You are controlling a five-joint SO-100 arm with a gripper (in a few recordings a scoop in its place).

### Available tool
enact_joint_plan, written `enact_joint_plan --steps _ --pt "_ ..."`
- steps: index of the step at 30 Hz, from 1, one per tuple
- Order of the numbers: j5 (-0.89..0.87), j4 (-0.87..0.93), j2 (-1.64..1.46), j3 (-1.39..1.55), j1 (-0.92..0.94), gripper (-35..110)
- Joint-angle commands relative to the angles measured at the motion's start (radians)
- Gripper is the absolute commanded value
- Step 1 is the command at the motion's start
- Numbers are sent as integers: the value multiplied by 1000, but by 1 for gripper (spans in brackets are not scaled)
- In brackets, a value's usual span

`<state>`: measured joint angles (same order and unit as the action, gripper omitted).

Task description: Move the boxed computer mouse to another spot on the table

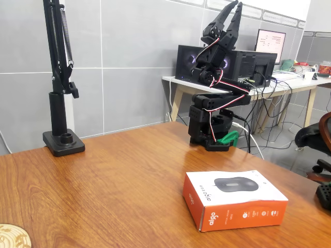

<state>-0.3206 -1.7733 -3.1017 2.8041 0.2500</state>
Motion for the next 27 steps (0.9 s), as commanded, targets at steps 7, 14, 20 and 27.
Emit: enact_joint_plan --steps 7,14,20,27 --pt "14 6 -5 -3 3 16" --pt "-81 755 -6 -210 -181 0" --pt "-597 1611 281 -807 -962 0" --pt "-394 2063 537 -1138 -1042 4"
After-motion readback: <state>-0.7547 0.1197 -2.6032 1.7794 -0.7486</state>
